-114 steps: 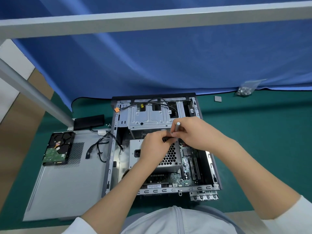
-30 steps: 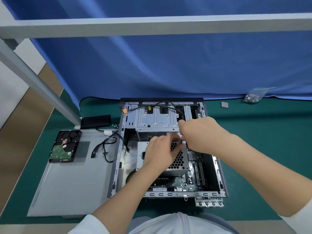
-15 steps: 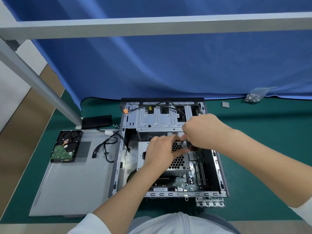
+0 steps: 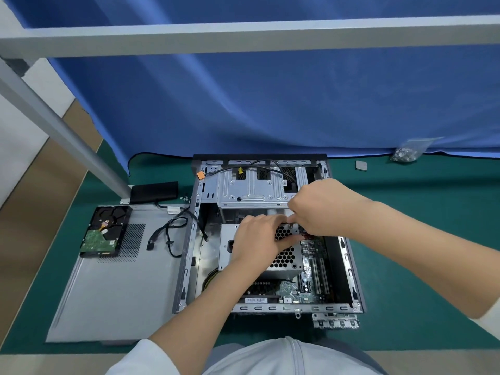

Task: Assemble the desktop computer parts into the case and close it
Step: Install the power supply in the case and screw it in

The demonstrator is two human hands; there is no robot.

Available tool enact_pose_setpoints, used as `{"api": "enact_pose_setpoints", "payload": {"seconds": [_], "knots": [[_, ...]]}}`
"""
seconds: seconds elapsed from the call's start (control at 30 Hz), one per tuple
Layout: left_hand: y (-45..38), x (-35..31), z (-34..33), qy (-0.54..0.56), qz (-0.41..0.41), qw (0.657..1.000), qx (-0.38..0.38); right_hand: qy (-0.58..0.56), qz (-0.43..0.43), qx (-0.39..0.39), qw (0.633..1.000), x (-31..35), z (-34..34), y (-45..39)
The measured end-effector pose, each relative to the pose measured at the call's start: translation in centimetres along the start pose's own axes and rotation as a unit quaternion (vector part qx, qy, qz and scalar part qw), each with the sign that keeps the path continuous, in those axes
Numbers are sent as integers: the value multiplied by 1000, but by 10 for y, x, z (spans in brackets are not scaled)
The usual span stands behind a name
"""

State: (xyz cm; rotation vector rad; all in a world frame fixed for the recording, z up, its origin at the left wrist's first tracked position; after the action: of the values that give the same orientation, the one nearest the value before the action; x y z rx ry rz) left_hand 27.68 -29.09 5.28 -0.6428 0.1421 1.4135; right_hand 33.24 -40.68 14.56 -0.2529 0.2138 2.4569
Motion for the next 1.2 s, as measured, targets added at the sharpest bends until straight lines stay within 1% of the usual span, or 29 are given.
{"api": "enact_pose_setpoints", "payload": {"seconds": [0.1, 0.17, 0.23, 0.3, 0.37, 0.47, 0.53, 0.63, 0.73, 0.83, 0.93, 1.0, 1.07, 1.13, 1.2], "knots": [[0, -1, 0, 5, 2, 1000, 1, -29, -54, 8, 998, -1, 1, -3], [0, 0, 0, 8, 7, 1000, 2, -37, -66, 15, 997, -2, 1, -5], [0, 0, 0, 6, 10, 1000, 0, -40, -50, 33, 997, -2, 2, -6], [-1, 1, 0, 8, 18, 1000, -2, -37, -10, 42, 998, -4, 3, -4], [0, 1, -1, 5, 19, 1000, 0, -14, 23, 23, 999, -4, 4, -2], [0, 1, -1, 1, 14, 1000, 7, -12, 23, -13, 1000, 1, 4, 1], [0, 1, -1, 4, 16, 1000, 8, -29, 5, -19, 999, 4, 2, 0], [0, 0, -2, -2, 16, 1000, 7, -71, -62, -19, 995, 5, -2, -1], [-1, 0, -3, -14, 19, 999, 28, -91, -116, -24, 989, -1, -7, 1], [-2, 1, -3, -14, 20, 999, 40, -112, -123, -26, 986, -6, -10, 4], [-2, 0, -1, -6, 20, 999, 41, -143, -150, -58, 977, -5, -13, 6], [-1, 2, 0, 26, 30, 999, 25, -181, -178, -90, 963, -1, -14, 6], [1, 5, 1, 86, 66, 994, 2, -225, -215, -108, 944, 2, -15, 5], [1, 8, 2, 152, 115, 982, 1, -256, -244, -111, 929, 4, -13, 3], [-1, 7, 6, 223, 158, 962, 8, -289, -269, -123, 911, 3, -9, -1]]}}
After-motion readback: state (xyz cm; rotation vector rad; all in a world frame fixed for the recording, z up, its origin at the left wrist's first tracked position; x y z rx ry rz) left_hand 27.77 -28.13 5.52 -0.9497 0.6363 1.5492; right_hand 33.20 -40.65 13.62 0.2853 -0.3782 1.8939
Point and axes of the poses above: each hand's wrist, its own y-axis away from the middle knuckle, its own z-axis out of the back of the hand, x = y × z, the point moved 2 cm from there along -y, towards the middle knuckle, and after that the axes turned 15 degrees about -x, right-handed, at the moved point
